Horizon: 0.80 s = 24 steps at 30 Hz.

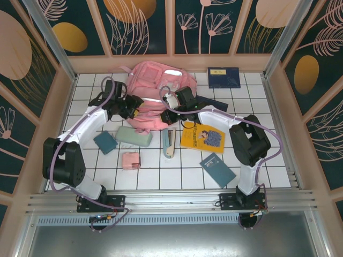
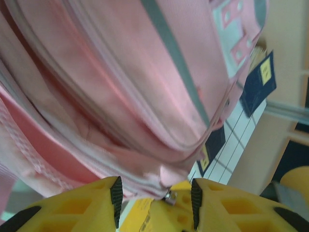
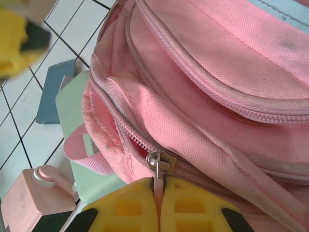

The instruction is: Pack the student bag

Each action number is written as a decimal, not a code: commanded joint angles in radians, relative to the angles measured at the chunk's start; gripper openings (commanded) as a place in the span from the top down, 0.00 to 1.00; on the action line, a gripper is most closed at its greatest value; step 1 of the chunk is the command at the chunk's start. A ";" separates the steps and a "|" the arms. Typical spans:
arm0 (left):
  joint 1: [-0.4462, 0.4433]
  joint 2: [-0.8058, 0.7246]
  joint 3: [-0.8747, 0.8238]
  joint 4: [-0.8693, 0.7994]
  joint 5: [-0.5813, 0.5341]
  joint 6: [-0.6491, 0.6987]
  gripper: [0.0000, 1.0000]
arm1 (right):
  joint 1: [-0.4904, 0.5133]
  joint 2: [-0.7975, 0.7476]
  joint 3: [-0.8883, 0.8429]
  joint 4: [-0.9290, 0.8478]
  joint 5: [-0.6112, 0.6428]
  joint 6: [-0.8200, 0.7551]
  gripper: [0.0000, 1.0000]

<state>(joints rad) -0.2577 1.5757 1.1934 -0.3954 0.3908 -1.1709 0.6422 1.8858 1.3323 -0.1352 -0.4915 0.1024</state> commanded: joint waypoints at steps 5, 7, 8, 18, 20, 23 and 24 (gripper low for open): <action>-0.022 -0.003 -0.054 0.054 0.054 -0.078 0.57 | 0.016 -0.047 0.060 0.015 -0.009 -0.015 1.00; -0.028 0.000 -0.061 0.063 0.050 -0.084 0.57 | 0.018 -0.047 0.062 0.015 -0.007 -0.014 1.00; -0.031 0.003 -0.068 0.072 0.049 -0.089 0.57 | 0.019 -0.048 0.062 0.015 -0.007 -0.013 1.00; -0.048 0.071 -0.072 0.141 0.051 -0.128 0.59 | 0.040 -0.048 0.059 0.027 -0.002 -0.001 1.00; -0.048 0.093 -0.052 0.143 0.046 -0.130 0.60 | 0.045 -0.049 0.055 0.034 -0.001 0.001 1.00; -0.048 0.130 -0.019 0.138 0.036 -0.116 0.64 | 0.048 -0.049 0.053 0.036 0.001 0.002 1.00; -0.048 0.132 -0.013 0.138 0.037 -0.115 0.67 | 0.049 -0.049 0.054 0.036 0.001 0.002 1.00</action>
<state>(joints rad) -0.3016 1.6806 1.1400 -0.2806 0.4316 -1.2770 0.6792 1.8854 1.3418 -0.1402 -0.4747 0.1062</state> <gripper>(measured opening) 0.347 0.063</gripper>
